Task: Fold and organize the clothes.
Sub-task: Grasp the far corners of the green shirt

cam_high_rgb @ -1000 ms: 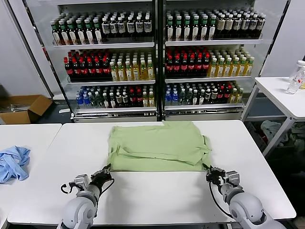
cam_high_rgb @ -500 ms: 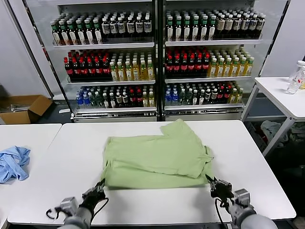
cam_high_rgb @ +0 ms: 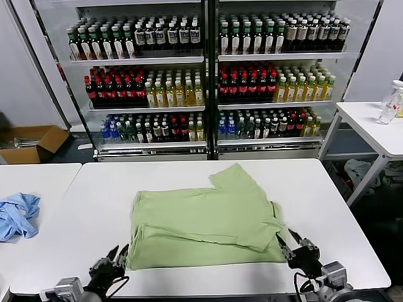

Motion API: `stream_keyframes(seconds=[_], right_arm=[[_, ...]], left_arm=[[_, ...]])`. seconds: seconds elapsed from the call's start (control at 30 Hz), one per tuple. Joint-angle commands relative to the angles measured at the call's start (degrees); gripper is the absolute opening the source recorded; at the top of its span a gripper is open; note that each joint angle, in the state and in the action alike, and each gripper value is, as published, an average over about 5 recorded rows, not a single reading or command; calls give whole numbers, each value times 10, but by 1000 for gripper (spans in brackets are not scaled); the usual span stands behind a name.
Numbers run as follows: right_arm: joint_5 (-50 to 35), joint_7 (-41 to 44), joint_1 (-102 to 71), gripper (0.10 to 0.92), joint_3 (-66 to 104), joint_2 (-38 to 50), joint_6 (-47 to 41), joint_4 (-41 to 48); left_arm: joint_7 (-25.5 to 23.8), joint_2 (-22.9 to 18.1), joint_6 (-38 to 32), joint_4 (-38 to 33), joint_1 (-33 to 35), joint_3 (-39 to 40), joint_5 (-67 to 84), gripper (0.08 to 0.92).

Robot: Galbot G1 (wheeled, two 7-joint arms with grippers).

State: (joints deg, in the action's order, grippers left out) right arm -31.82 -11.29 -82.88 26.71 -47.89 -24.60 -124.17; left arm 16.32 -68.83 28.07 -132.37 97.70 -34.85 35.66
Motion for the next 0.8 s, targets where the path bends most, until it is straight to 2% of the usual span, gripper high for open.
stream_keyframes(seconds=[0.03,0.23,0.47,0.6,0.8], right_arm=[[-62,-18,278,705,-126,-1,-31,135],[-76,-17,478,814,-250,-60,-55,332],[-70,-7,569,823,-307,-129,-60,464],[-53,-3,590,823,-315,-165,-53,530],[-37,6,609,823,-321,-205,-44,608]], left_arm=[[32,68,12,133,-222,45,42,443],[49,68,34,301,-398,138,47,616],[55,45,39,422,-500,203,25,796],[56,26,37,472,-534,218,14,820],[55,9,38,507,-546,232,-1,823]])
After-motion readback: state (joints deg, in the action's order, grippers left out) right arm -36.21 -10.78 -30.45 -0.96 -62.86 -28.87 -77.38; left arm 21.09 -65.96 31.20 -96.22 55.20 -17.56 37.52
